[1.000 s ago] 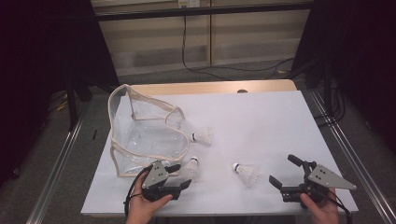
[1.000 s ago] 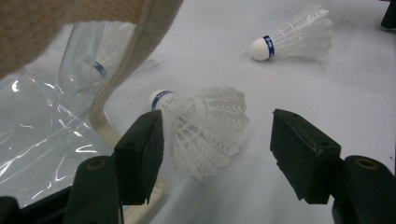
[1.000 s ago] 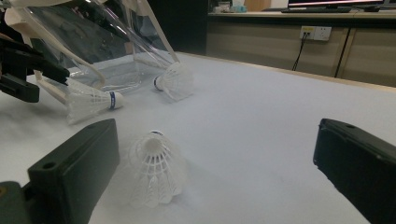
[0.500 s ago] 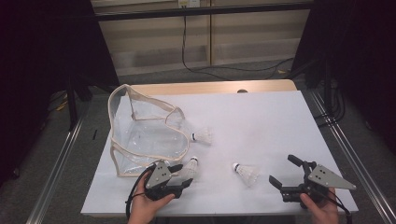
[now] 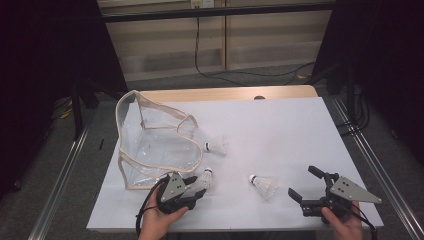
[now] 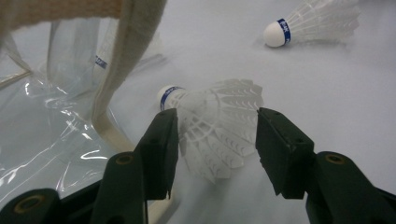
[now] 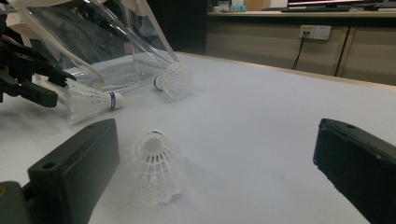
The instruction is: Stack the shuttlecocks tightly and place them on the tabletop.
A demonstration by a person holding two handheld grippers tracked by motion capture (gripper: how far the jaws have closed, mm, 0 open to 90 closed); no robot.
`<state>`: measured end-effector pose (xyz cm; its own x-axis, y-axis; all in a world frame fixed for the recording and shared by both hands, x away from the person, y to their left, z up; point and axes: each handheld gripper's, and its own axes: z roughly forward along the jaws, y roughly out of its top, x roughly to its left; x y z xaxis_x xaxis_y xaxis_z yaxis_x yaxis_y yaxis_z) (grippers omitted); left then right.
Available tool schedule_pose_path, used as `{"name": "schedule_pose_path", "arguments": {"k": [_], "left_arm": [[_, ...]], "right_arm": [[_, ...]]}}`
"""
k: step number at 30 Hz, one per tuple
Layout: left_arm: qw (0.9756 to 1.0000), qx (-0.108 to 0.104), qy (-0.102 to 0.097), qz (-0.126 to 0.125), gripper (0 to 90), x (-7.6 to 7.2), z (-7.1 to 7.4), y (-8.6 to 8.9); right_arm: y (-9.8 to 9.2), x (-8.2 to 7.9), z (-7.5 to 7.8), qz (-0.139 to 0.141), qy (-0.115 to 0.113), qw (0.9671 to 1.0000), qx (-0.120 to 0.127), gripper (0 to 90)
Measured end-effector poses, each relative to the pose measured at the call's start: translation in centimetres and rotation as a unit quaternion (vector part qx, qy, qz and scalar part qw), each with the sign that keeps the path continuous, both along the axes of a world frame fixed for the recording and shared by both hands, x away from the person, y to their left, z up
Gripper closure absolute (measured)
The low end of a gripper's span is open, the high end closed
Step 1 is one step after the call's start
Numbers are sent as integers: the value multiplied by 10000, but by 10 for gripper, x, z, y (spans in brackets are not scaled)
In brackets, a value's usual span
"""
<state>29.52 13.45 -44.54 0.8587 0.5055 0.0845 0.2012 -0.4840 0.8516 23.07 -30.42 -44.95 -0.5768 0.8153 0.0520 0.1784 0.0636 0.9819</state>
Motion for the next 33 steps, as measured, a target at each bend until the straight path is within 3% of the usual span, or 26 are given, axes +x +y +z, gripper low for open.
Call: {"name": "schedule_pose_path", "arguments": {"k": [6, 9, 10, 14, 19, 24, 33], "left_arm": [[9998, 100, -105, 125, 594, 2, 1, -3], [9996, 200, -145, 148, 719, 3, 1, -3], [9994, 259, -192, 157, 810, 2, 2, -3], [9994, 270, -172, 117, 900, 1, 2, -3], [9995, 194, -137, 200, 900, -3, 4, -2], [9996, -158, -187, 164, 900, -10, 9, -5], [9989, -450, -99, 106, 900, -14, 16, -9]], "right_arm": [[0, 0, 0, -1, -3, 10000, -6, 0], [0, -1, 1, -5, -14, 10000, 5, 0], [-1, -1, 0, -9, -8, 10000, 4, 0], [-1, -1, 1, -12, -19, 10000, -4, 0], [0, -1, 1, -7, -13, 10000, 11, 0], [-1, -2, 2, -15, -23, 10000, 5, 0], [-1, -2, 2, -6, -43, 10000, 4, 0]]}}
